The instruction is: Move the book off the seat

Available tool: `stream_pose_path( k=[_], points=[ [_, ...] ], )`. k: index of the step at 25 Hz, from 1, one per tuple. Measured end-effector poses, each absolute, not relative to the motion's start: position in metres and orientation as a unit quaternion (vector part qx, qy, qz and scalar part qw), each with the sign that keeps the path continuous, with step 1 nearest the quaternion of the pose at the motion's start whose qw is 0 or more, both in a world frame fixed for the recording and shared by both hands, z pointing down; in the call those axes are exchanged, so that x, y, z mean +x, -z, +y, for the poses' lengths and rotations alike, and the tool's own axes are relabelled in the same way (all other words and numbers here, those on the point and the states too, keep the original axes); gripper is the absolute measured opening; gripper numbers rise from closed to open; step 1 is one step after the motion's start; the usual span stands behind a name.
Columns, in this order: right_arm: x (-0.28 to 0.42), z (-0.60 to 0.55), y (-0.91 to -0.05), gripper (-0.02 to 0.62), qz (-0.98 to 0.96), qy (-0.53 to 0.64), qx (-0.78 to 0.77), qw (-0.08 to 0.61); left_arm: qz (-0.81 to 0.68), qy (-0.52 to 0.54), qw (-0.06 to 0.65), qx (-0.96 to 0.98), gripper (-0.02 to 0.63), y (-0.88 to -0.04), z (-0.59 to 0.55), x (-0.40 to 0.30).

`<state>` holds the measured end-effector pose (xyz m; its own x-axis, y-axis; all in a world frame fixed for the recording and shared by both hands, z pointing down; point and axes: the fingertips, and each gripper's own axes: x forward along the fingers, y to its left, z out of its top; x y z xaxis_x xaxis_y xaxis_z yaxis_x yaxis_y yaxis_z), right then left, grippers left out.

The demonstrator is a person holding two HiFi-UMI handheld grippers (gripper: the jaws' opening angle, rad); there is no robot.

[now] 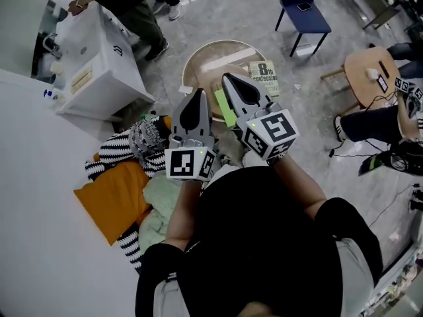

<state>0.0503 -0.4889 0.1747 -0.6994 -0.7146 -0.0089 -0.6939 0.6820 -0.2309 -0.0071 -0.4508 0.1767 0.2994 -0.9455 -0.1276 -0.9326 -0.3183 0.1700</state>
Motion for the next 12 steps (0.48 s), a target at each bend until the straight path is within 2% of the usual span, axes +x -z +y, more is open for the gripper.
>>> stream_pose_path(
  k=[12],
  points=[
    [0.032,-0.475,-0.171,0.015,0.928,0.099,-0.355,0.046,-0.613,0.101,0.033,0.783,0.009,-0.179,-0.435,-0.026]
  ],
)
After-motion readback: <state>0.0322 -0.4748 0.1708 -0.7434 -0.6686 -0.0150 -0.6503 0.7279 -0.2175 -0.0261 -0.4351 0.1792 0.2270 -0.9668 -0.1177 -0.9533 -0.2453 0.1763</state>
